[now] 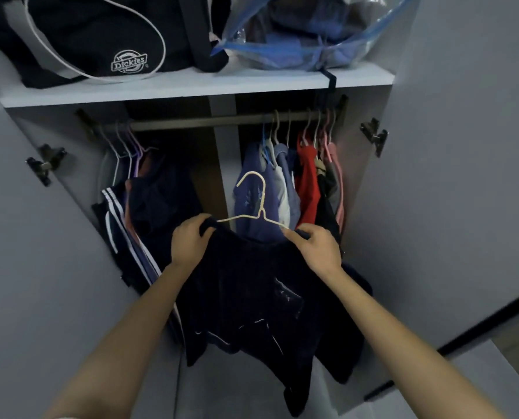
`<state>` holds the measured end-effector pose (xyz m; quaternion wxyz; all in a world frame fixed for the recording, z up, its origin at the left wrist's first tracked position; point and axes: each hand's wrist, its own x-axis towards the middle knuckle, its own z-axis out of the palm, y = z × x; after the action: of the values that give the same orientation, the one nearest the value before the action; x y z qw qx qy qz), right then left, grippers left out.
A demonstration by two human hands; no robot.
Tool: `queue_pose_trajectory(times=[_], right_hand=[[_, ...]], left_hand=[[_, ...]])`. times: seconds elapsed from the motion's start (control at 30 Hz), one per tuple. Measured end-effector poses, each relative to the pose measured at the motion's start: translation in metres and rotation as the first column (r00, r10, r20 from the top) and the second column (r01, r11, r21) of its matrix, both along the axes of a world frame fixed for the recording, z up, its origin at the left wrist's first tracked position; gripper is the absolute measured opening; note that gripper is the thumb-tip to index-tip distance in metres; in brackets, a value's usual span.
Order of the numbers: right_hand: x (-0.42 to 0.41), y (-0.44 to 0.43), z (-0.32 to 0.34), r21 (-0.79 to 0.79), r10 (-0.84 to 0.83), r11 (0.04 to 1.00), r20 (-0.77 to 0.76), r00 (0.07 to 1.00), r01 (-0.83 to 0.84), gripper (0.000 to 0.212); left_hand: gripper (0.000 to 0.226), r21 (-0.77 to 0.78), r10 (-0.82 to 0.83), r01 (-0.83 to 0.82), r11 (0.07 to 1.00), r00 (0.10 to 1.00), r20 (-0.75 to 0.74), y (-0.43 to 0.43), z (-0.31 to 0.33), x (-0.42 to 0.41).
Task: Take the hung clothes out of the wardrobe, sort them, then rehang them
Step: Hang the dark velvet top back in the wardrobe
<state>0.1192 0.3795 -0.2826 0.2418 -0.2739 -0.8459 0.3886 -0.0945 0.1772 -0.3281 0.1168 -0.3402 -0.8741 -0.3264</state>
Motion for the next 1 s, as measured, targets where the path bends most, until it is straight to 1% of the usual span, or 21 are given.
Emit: queue_pose_trajectory(times=[0.1,0.23,0.4,0.47,0.5,0.57,0.73,0.9,1.0], right_hand=[[-0.027,0.003,0.009,-0.047,0.02,0.999,-0.047,0.999,-0.022,0.059],[-0.065,0.011,0.015,-0.148,0.006,0.989,-0.072,0.997,-0.017,0.058],[-0.115,0.021,0.027,-0.31,-0.068,0.95,-0.113,0.991,0.029,0.054],[-0.134,0.027,0.031,-0.348,-0.118,0.935,-0.116,0.986,0.071,0.048],[-0.143,0.029,0.033,-0.362,-0.141,0.928,-0.118,0.983,0.09,0.049],[-0.161,0.034,0.036,-0.37,-0.194,0.918,-0.108,0.975,0.142,0.053],[-0.203,0.035,0.044,-0.413,-0.286,0.883,-0.102,0.953,0.221,0.052],[-0.238,0.033,0.052,-0.431,-0.379,0.852,-0.113,0.919,0.298,0.049],[-0.254,0.033,0.053,-0.386,-0.402,0.86,-0.106,0.91,0.335,0.046]], left_hand=[[0.044,0.009,0.057,-0.057,0.998,0.998,-0.035,0.004,0.002,-0.019],[0.058,-0.023,0.136,-0.136,0.99,0.991,-0.018,0.01,0.005,-0.031],[0.06,-0.122,0.072,-0.083,0.989,0.993,-0.09,0.02,0.002,-0.055],[0.06,-0.138,0.045,-0.057,0.989,0.995,-0.088,0.024,0.001,-0.07],[0.06,-0.14,0.034,-0.046,0.989,0.996,-0.082,0.027,0.0,-0.077],[0.06,-0.162,0.015,-0.026,0.986,0.997,-0.072,0.033,0.001,-0.093],[0.061,-0.215,-0.004,-0.006,0.977,0.999,-0.046,0.04,0.003,-0.132],[0.06,-0.211,-0.047,0.041,0.977,0.999,-0.023,0.045,0.011,-0.162],[0.061,-0.187,-0.078,0.078,0.979,0.997,0.006,0.045,0.011,-0.173]])
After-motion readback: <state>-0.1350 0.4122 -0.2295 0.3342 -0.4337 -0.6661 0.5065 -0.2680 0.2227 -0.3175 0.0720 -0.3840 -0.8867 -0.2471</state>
